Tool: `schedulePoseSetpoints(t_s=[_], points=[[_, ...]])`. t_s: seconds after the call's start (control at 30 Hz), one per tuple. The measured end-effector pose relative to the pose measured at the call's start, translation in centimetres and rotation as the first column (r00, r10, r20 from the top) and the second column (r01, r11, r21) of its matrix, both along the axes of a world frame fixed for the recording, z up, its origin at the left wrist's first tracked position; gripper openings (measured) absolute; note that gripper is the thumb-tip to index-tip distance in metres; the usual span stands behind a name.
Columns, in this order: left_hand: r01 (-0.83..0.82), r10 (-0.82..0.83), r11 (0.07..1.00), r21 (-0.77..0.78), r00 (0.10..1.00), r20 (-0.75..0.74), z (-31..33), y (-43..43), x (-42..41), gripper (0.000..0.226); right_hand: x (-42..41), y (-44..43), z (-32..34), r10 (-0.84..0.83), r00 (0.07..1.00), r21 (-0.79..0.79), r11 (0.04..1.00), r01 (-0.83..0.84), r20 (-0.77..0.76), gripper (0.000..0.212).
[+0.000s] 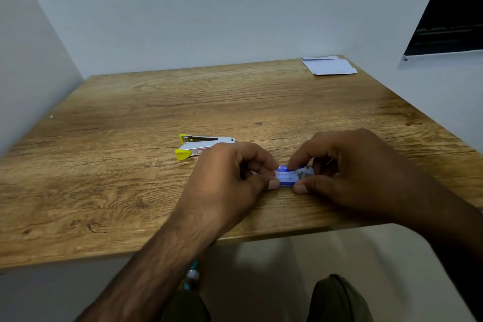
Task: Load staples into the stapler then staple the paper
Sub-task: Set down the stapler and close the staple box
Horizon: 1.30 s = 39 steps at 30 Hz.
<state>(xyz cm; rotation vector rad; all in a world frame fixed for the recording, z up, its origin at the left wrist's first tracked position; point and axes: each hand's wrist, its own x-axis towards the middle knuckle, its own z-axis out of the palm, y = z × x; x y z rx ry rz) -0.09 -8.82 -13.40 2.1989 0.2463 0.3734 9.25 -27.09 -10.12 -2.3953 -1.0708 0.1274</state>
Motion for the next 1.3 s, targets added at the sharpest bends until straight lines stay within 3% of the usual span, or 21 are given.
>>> schedulePoseSetpoints(t_s=[0.5, 0.73, 0.9, 1.03, 1.13, 1.3], points=[[-0.022, 0.019, 0.997, 0.076, 0.999, 0.039, -0.7, 0.4, -0.4, 0.013, -0.2, 0.4, -0.7, 0.018, 0.998, -0.012, 1.0, -0.017, 0.067, 0.023], [0.015, -0.024, 0.995, 0.103, 0.996, 0.084, 0.4, 0.5, 0.4, 0.005, 1.4, -0.3, 0.3, 0.116, 0.993, -0.031, 0.993, -0.115, 0.034, 0.036], [0.069, -0.104, 0.979, 0.19, 0.978, 0.183, 4.2, -0.1, 5.4, 0.005, 6.4, -0.8, 1.6, 0.005, 0.985, 0.053, 0.998, -0.015, 0.172, 0.037], [0.119, -0.159, 0.914, 0.387, 0.985, 0.072, 5.7, -1.0, 12.2, 0.032, 13.1, -0.3, 2.0, -0.162, 0.966, 0.08, 0.986, 0.149, 0.199, 0.039], [0.135, -0.154, 0.807, 0.575, 0.988, -0.017, 5.5, -1.8, 16.9, 0.048, 16.9, 0.2, 1.8, -0.283, 0.938, 0.058, 0.959, 0.277, 0.2, 0.05], [0.182, -0.126, 0.673, 0.717, 0.983, -0.131, 4.7, -2.9, 22.8, 0.055, 21.1, 0.8, 0.8, -0.423, 0.891, 0.053, 0.906, 0.42, 0.163, 0.062]])
